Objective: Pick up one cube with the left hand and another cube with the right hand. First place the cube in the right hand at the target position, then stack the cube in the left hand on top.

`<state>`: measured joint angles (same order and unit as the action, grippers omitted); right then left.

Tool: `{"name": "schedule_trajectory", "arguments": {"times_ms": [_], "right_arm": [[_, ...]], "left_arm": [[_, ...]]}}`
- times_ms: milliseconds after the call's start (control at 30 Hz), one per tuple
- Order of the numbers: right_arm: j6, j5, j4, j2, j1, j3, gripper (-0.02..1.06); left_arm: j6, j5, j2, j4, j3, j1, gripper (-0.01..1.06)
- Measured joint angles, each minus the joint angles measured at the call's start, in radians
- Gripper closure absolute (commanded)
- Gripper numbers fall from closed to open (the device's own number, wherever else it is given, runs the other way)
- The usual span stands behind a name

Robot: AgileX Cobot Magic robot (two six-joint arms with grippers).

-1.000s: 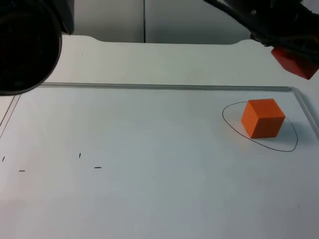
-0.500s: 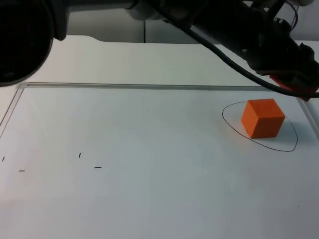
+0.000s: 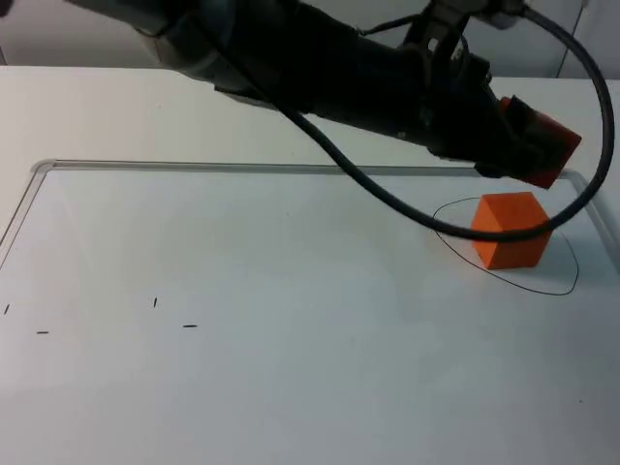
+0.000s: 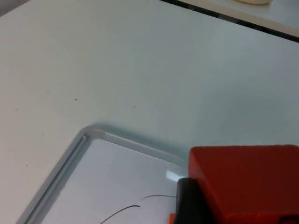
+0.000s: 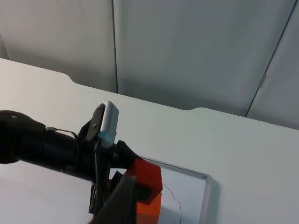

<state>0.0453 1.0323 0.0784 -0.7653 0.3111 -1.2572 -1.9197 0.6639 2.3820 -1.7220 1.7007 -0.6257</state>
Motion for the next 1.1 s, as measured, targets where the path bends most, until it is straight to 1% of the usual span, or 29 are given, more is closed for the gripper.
{"name": "schedule_trajectory", "arguments": {"times_ms": [67,167,200,267,333,567,733,833,1100], "right_arm": [[0.0,0.0,0.0,0.0,0.0,0.0,0.0],[0.0,0.0,0.009,0.0,0.0,0.0,0.0],[0.0,0.0,0.009,0.0,0.0,0.0,0.0],[0.0,0.0,0.015,0.0,0.0,0.0,0.0],[0.0,-0.008,0.021,0.0,0.0,0.0,0.0],[0.0,-0.009,0.023,0.0,0.0,0.0,0.0],[0.0,-0.009,0.046,0.0,0.0,0.0,0.0],[0.0,-0.009,0.05,0.0,0.0,0.0,0.0],[0.0,-0.009,0.05,0.0,0.0,0.0,0.0]], "left_arm": [[-0.023,0.011,0.011,-0.002,0.0,-0.002,1.05],[-0.068,0.059,0.024,-0.002,-0.001,-0.003,1.05],[-0.068,0.059,0.024,-0.002,-0.001,-0.003,1.05],[-0.1,0.086,0.029,-0.006,-0.001,-0.005,1.05],[-0.13,0.095,0.039,-0.006,0.001,-0.005,1.05],[-0.138,0.111,0.097,-0.006,0.073,-0.005,1.05],[-0.126,0.126,0.132,-0.008,0.126,-0.005,1.05],[-0.122,0.138,0.148,-0.01,0.129,-0.005,1.05],[-0.122,0.139,0.16,-0.01,0.129,-0.005,1.05]]}}
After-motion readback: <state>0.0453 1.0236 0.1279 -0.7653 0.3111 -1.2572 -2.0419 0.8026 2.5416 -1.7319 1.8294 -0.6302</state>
